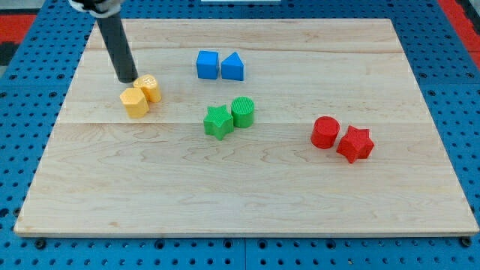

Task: Slide the blue cube into the blue triangle

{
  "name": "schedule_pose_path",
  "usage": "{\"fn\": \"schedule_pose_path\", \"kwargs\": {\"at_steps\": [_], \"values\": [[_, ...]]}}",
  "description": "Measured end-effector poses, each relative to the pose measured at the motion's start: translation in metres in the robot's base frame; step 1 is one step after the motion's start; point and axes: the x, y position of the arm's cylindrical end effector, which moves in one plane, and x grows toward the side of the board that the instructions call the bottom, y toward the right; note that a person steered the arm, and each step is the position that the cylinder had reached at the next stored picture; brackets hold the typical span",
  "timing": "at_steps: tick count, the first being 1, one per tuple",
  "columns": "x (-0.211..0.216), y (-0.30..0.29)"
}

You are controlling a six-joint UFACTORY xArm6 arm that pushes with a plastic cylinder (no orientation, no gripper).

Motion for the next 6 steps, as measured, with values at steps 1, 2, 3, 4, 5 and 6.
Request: {"fn": "schedule_pose_path", "kwargs": {"at_steps": [1, 2, 3, 4, 5, 6], "values": [[-0.016, 0.027], [-0.016, 0.101], [-0.016, 0.149], [-0.02, 0.119], [-0.02, 0.104], [0.003, 0.143]]}}
